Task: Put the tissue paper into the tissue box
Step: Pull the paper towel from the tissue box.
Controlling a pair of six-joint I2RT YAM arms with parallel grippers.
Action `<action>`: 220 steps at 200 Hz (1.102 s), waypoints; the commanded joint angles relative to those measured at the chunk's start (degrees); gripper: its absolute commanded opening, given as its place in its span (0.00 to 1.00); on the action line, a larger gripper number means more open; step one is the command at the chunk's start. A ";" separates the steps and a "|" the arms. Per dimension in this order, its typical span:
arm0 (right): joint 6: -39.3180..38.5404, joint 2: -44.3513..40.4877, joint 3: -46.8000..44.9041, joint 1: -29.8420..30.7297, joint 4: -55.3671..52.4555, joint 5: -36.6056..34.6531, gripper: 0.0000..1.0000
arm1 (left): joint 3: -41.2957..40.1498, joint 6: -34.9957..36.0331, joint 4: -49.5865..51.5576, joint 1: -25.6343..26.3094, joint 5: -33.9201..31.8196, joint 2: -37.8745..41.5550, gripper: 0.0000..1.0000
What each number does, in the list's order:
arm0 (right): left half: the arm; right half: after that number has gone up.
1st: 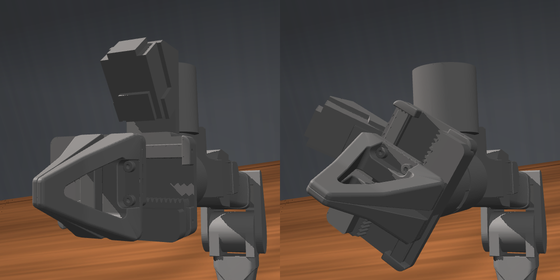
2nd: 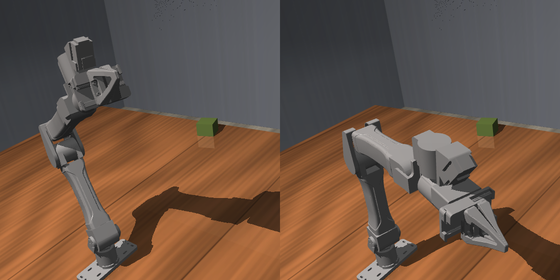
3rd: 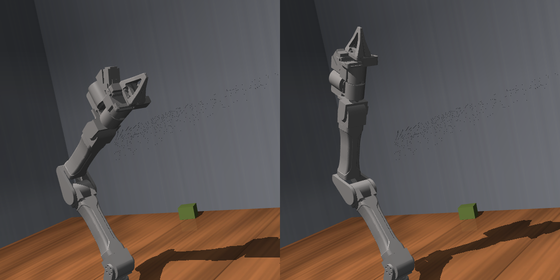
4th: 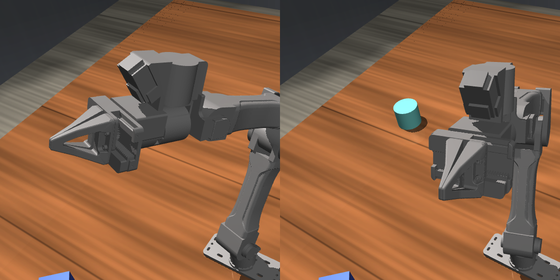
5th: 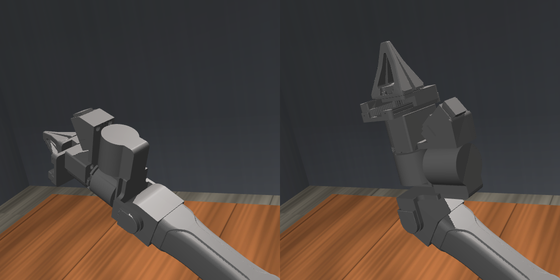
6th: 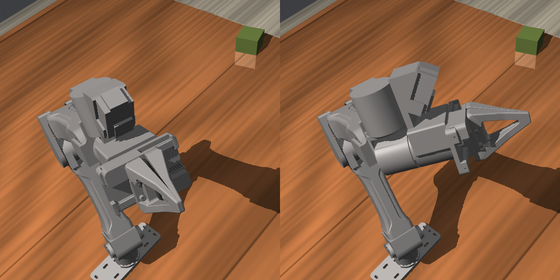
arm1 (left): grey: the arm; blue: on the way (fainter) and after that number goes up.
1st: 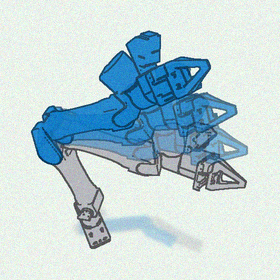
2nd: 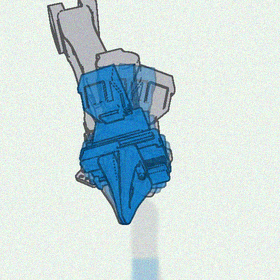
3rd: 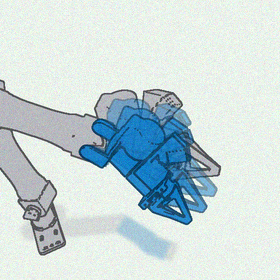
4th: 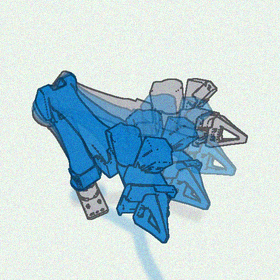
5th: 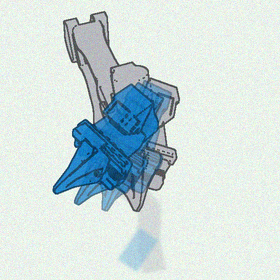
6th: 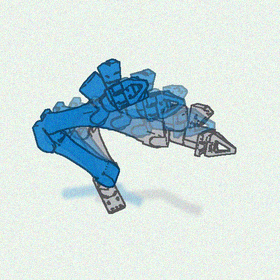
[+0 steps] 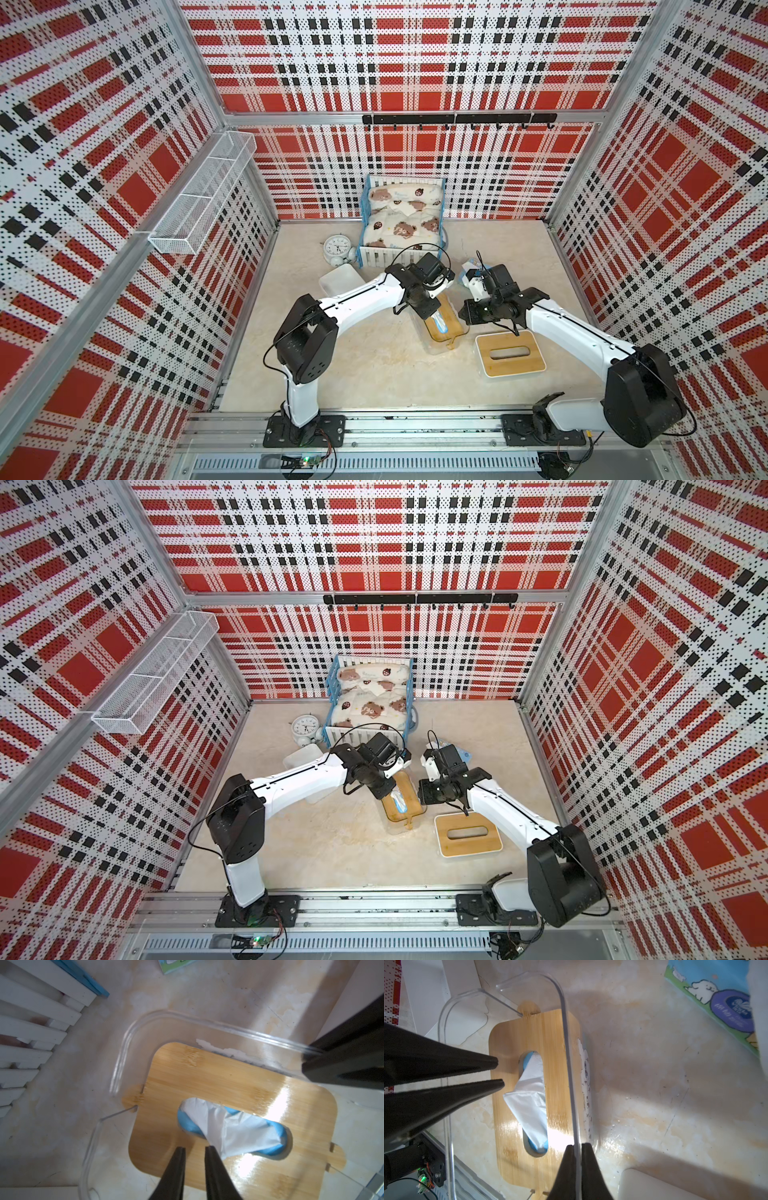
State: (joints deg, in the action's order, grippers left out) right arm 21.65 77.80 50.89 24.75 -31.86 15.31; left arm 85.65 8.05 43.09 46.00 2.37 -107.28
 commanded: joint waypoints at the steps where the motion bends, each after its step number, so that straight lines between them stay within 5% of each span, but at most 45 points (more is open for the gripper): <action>1: 2.09 0.12 2.20 -0.50 -0.78 -1.69 0.00 | 0.54 -0.73 3.68 -0.73 0.14 0.85 0.27; 49: 2.02 0.16 2.46 -0.41 -0.68 -1.60 0.00 | 2.06 -2.90 0.51 0.45 0.19 -1.33 0.38; 113: 3.12 -0.61 1.96 -0.14 0.62 -1.04 0.01 | 3.23 -4.10 0.50 1.72 -0.53 -5.22 0.41; 220: 9.64 -3.61 -3.89 0.37 9.72 8.55 0.21 | 2.25 -8.45 -2.22 -0.24 -1.01 -2.87 0.42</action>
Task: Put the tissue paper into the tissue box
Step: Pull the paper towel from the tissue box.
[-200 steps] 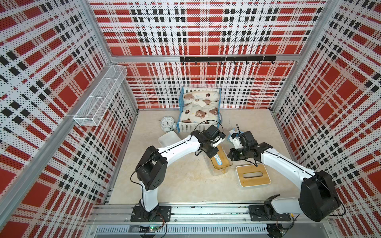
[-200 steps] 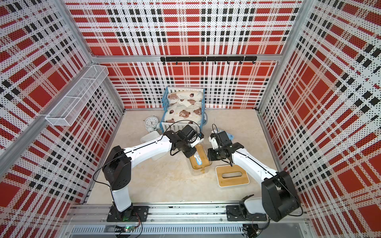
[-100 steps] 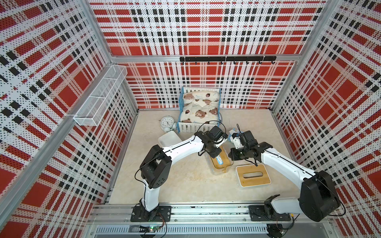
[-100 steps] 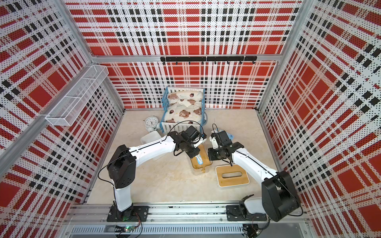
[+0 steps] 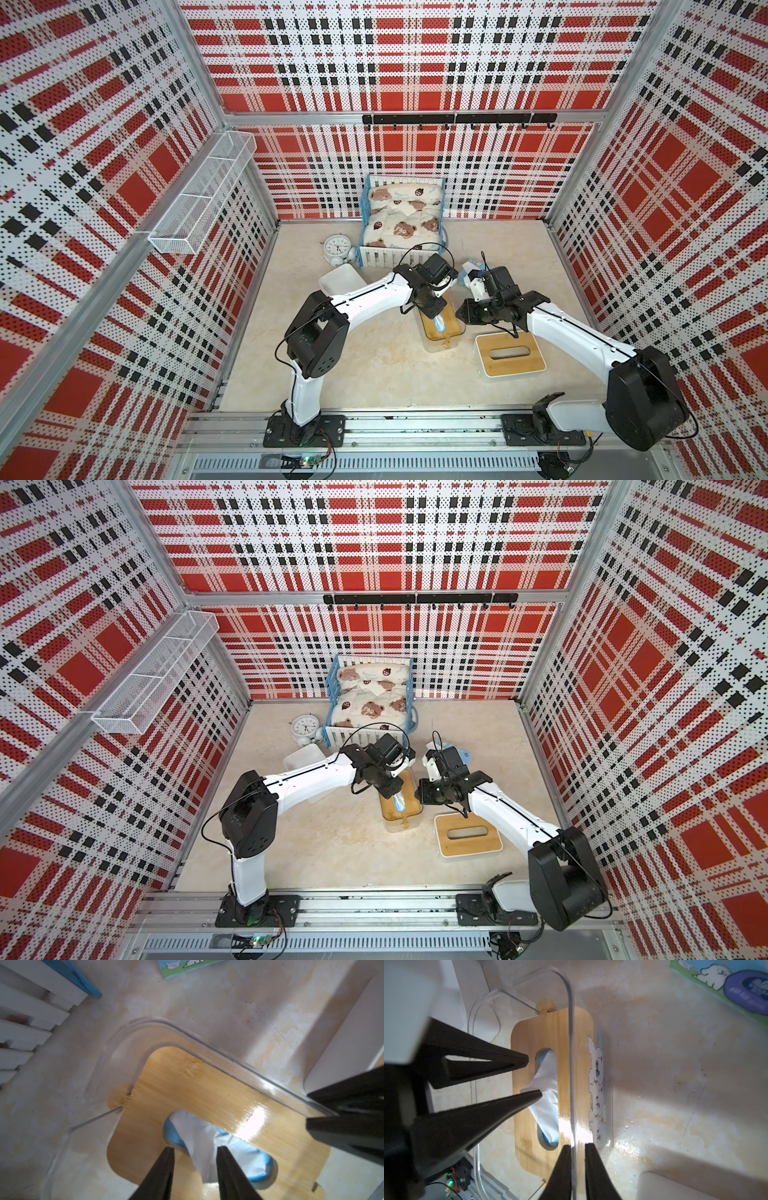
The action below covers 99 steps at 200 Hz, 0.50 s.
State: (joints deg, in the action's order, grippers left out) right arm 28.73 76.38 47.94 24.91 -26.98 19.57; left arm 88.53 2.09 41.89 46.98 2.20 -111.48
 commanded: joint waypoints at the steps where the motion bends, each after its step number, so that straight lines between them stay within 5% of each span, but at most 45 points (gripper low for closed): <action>1: 2.56 -2.19 -0.97 0.23 4.88 4.40 0.21 | -0.64 -2.59 -1.15 -1.25 -0.81 1.47 0.42; 99: 15.50 1.58 -6.06 11.28 25.87 12.40 0.37 | -14.40 -14.42 -5.37 -4.23 -6.16 17.46 0.50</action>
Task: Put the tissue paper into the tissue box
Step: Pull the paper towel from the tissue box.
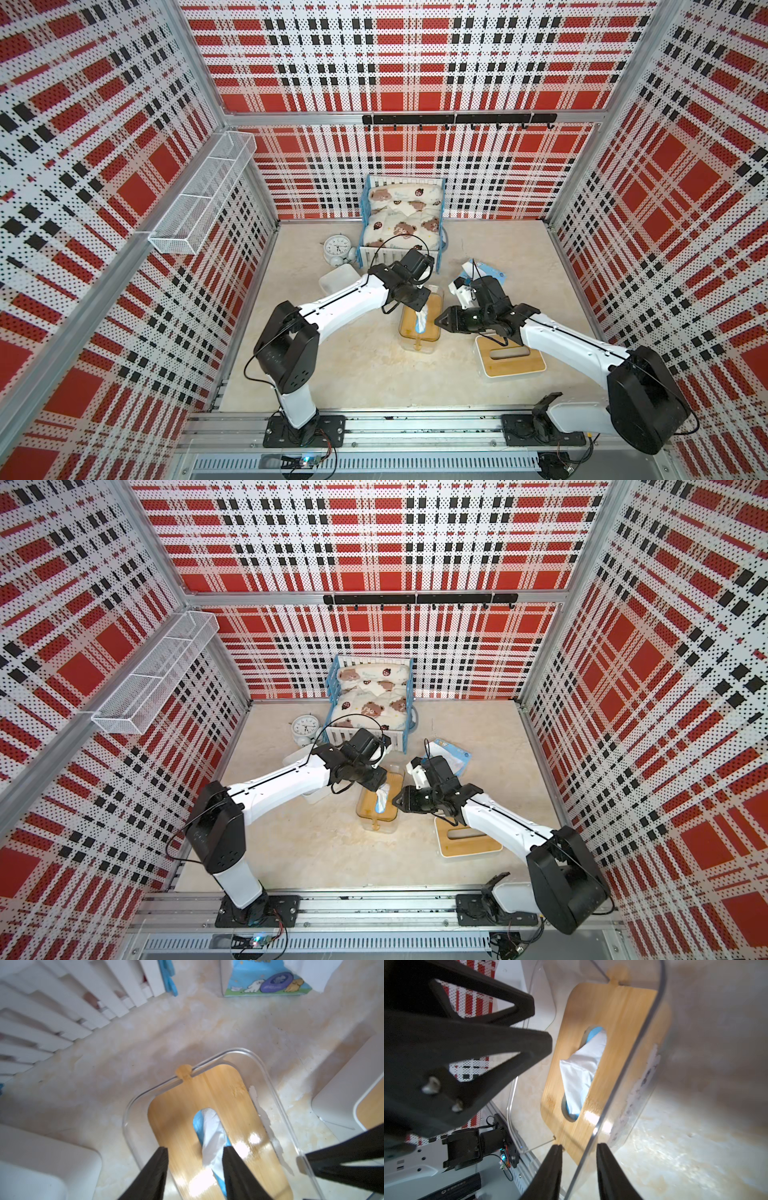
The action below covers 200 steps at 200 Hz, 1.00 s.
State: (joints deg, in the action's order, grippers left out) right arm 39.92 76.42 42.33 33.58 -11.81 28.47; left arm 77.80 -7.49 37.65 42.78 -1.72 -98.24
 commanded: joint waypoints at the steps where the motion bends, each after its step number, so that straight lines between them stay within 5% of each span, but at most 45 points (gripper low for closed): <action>1: 4.38 1.62 -0.47 2.70 10.99 3.56 0.37 | -3.82 -4.96 -1.15 -0.01 -2.29 4.38 0.50; 131: -0.89 3.14 2.87 2.55 2.97 -3.34 0.40 | -5.08 -7.20 -1.96 4.32 -10.33 -3.57 0.39; 200: -1.25 5.34 5.54 0.52 1.35 -4.52 0.36 | -4.68 -5.45 -2.92 4.50 -10.50 -5.78 0.19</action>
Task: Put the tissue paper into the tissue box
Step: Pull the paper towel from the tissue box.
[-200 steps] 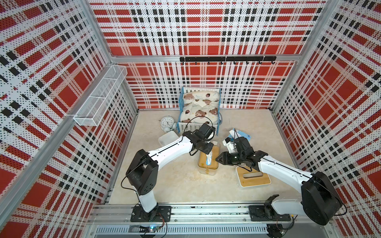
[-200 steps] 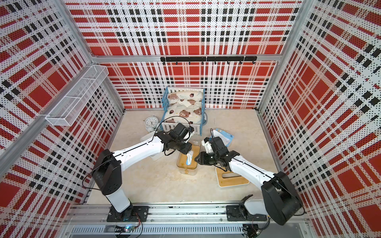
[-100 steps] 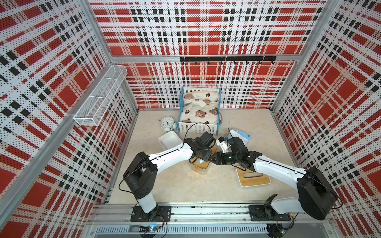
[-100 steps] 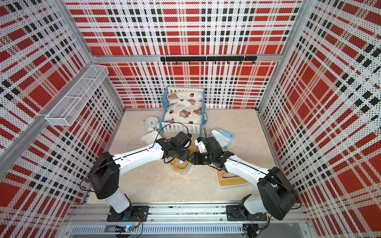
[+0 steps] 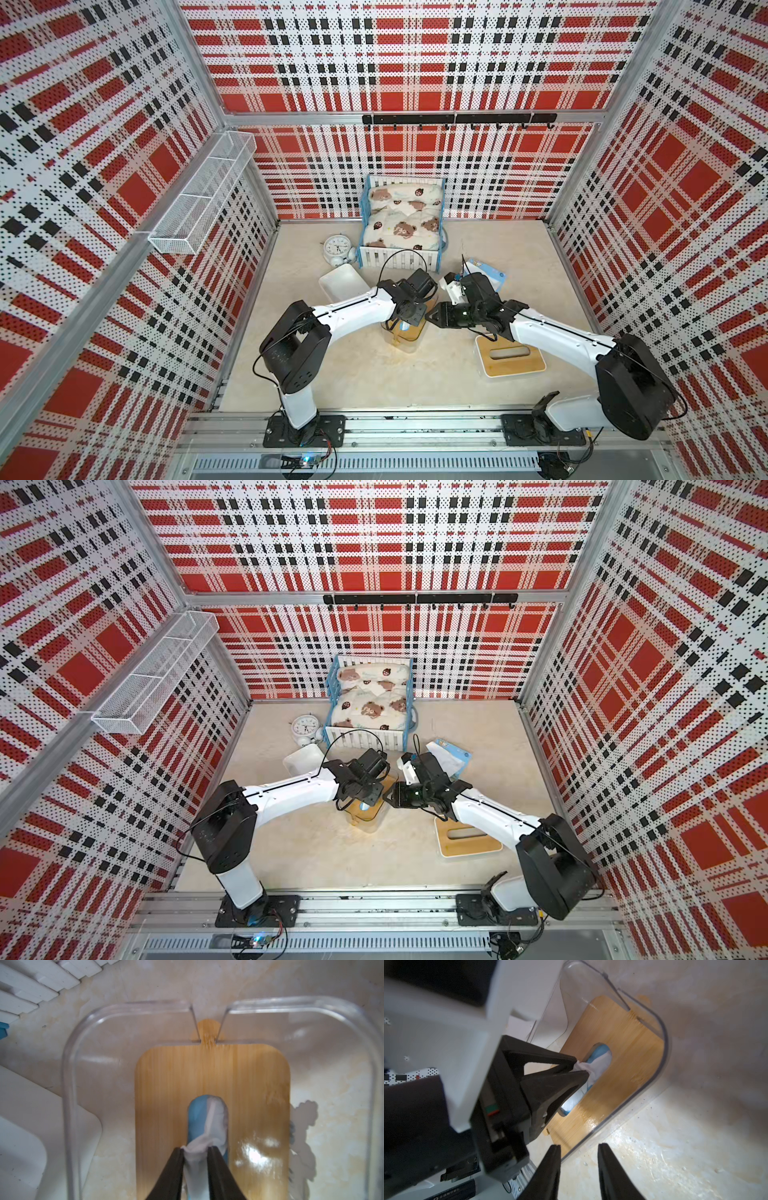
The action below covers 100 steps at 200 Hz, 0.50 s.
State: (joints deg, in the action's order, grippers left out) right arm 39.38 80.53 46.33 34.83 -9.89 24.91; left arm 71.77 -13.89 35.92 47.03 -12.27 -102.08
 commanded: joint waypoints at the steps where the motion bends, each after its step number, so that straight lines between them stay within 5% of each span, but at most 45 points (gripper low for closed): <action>1: -0.66 1.26 1.55 -0.73 -0.61 -0.94 0.36 | 1.36 1.01 -1.20 0.26 0.06 -1.91 0.18; 45: -0.90 2.25 2.75 -0.82 -1.09 -1.66 0.35 | 1.15 1.91 -1.57 -1.42 1.16 -0.62 0.02; 100: 0.46 5.10 4.48 -0.82 -0.82 -3.01 0.35 | -3.39 2.55 -7.75 -6.43 15.83 3.84 0.00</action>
State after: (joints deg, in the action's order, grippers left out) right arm 39.31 84.49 49.25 34.33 -10.63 23.22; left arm 70.41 -12.05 32.67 42.63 -3.84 -101.56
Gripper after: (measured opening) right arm 0.346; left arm 0.047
